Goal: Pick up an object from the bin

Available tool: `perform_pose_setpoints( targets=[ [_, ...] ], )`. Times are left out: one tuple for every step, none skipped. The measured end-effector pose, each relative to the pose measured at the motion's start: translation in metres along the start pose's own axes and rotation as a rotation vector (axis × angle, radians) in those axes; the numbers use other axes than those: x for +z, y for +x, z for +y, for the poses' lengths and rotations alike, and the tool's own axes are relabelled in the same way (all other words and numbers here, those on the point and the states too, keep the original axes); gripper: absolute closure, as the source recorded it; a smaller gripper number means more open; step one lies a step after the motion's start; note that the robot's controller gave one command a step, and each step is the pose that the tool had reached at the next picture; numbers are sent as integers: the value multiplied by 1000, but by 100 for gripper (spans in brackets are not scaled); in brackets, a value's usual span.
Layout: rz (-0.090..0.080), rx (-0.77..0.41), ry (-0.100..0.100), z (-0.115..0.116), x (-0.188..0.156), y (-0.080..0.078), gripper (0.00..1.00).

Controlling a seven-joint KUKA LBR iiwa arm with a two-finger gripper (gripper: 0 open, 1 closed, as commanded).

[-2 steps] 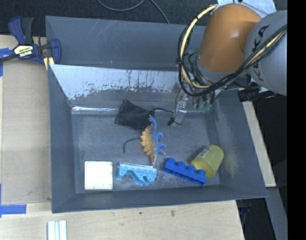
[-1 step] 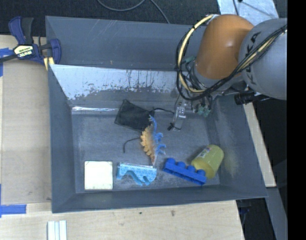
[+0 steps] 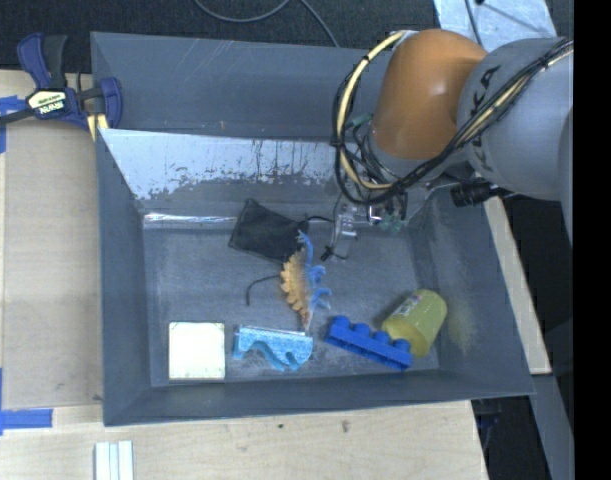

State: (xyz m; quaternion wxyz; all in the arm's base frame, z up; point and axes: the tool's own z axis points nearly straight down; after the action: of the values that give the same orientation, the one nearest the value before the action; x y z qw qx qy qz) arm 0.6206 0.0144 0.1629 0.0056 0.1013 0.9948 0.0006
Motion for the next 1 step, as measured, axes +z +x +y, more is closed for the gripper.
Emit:
perform_pose_setpoints(
  targets=[
    [-1, 271, 2, 41, 22, 31, 0]
  ],
)
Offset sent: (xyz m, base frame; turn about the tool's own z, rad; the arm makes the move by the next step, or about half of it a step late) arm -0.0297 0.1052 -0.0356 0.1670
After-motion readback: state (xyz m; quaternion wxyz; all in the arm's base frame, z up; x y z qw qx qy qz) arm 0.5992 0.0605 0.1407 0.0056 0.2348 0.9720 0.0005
